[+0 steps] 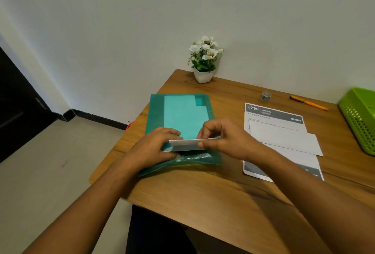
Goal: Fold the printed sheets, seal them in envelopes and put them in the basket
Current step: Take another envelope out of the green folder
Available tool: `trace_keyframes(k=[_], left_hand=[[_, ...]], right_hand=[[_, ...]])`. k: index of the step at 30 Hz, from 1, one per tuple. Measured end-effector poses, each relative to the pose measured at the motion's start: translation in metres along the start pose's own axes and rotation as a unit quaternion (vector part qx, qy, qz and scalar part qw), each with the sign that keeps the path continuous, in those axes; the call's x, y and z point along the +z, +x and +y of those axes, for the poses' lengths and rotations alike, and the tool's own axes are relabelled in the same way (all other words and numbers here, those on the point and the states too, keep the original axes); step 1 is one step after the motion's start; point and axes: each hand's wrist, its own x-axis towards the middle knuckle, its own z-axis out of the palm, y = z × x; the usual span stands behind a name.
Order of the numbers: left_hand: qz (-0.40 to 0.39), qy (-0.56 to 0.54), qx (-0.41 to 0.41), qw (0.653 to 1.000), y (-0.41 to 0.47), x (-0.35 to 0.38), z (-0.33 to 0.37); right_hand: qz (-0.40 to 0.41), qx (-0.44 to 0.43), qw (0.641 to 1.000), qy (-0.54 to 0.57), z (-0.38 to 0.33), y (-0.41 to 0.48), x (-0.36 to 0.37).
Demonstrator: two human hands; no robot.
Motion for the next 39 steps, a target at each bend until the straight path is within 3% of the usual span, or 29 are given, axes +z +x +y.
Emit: trace_keyframes(k=[18, 22, 26, 29, 34, 39], left_hand=[[-0.037, 0.052, 0.024, 0.998, 0.007, -0.004, -0.001], [-0.030, 0.004, 0.024, 0.999, 0.005, -0.003, 0.001], [-0.079, 0.015, -0.003, 0.997, 0.009, -0.012, -0.002], [-0.060, -0.065, -0.010, 0.996, 0.014, -0.027, 0.003], [0.096, -0.126, 0.044, 0.986, 0.048, -0.051, 0.042], [0.091, -0.307, 0.097, 0.942, 0.086, -0.049, 0.105]], right_hand=[[0.076, -0.160, 0.984, 0.013, -0.085, -0.017, -0.070], [0.138, -0.234, 0.961, 0.047, -0.104, -0.021, -0.092], [0.216, -0.277, 0.936, 0.003, -0.114, -0.026, -0.120], [0.278, -0.275, 0.920, -0.033, -0.107, -0.026, -0.131], [0.358, -0.249, 0.899, -0.048, -0.078, -0.025, -0.139], [0.363, -0.223, 0.905, -0.010, -0.036, -0.034, -0.143]])
